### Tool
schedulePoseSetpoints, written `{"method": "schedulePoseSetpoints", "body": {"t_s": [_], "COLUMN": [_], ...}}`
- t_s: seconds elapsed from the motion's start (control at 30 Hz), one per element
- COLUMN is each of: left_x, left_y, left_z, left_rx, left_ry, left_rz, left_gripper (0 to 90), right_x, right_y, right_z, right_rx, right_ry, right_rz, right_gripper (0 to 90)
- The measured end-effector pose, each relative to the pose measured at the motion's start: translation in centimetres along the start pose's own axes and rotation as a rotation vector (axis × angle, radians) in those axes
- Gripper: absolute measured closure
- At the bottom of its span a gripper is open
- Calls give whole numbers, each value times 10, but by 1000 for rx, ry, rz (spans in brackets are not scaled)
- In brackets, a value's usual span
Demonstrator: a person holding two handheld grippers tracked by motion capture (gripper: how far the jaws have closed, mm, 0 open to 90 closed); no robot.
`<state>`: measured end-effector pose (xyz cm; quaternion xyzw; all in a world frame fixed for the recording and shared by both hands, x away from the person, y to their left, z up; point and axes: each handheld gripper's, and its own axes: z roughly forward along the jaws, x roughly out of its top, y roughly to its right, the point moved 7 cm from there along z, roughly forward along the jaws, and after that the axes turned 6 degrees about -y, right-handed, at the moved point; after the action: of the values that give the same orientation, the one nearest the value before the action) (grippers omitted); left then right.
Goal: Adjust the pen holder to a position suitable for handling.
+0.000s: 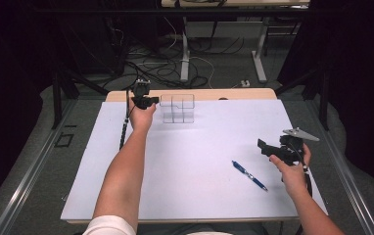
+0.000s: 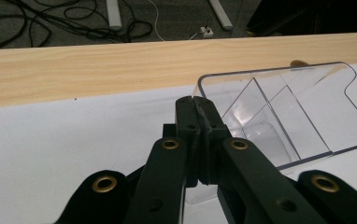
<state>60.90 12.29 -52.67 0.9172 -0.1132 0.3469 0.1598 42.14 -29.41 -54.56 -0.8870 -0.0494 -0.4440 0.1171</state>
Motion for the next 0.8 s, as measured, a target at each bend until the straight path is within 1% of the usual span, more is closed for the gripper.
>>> {"method": "schedulePoseSetpoints", "body": {"t_s": [0.03, 0.07, 0.13, 0.2, 0.23, 0.27, 0.33, 0.4, 0.43, 0.47, 0.53, 0.57, 0.6, 0.63, 0.7, 0.73, 0.77, 0.8], "left_x": [-1, -1, -2, -3, -3, -3, -3, -3, -3, -3, -3, -2, -3, -3, -3, -3, -2, -2], "left_y": [1, 1, 2, 2, 2, 3, 3, 3, 2, 2, 2, 2, 2, 2, 4, 5, 6, 9], "left_z": [2, 2, 4, 4, 4, 5, 5, 5, 5, 5, 5, 5, 5, 5, 6, 6, 7, 8], "left_rx": [6, 6, 10, 19, 19, 24, 33, 25, 26, 31, 29, 33, 34, 34, 24, 30, 27, 21], "left_ry": [-5, -5, -17, -22, -22, -21, -30, -26, -27, -29, -26, -28, -30, -28, -28, -26, -23, -21], "left_rz": [19, 19, 36, 39, 42, 44, 58, 57, 64, 82, 83, 90, 88, 84, 81, 92, 96, 90], "left_gripper": [898, 898, 898, 899, 898, 899, 899, 899, 899, 900, 900, 900, 900, 900, 900, 900, 900, 900], "right_x": [0, 0, 0, 0, 0, 0, 0, 0, 0, 0, 0, 0, 0, 0, -1, -1, -1, -1], "right_y": [0, 0, 0, 0, 0, 0, 0, 0, 0, 0, 0, 0, -1, -1, -1, -1, -1, -1], "right_z": [0, 0, 0, 0, 0, 0, 0, 0, 0, 0, 1, 1, 0, 1, 1, 1, 1, 1], "right_rx": [-1, 0, 1, -1, 1, 0, 1, 1, 1, 2, -5, -4, 3, -2, -1, 5, 5, 5], "right_ry": [1, 1, 0, 1, 0, 4, 2, 2, 1, 0, 9, 8, -2, -3, -7, -6, -6, -6], "right_rz": [-1, 0, 0, -8, 0, -11, -8, -9, -10, -7, -10, -7, -5, -5, -7, -9, -9, -9], "right_gripper": [101, 101, 101, 101, 101, 102, 102, 102, 103, 102, 103, 103, 103, 104, 104, 104, 104, 104]}}
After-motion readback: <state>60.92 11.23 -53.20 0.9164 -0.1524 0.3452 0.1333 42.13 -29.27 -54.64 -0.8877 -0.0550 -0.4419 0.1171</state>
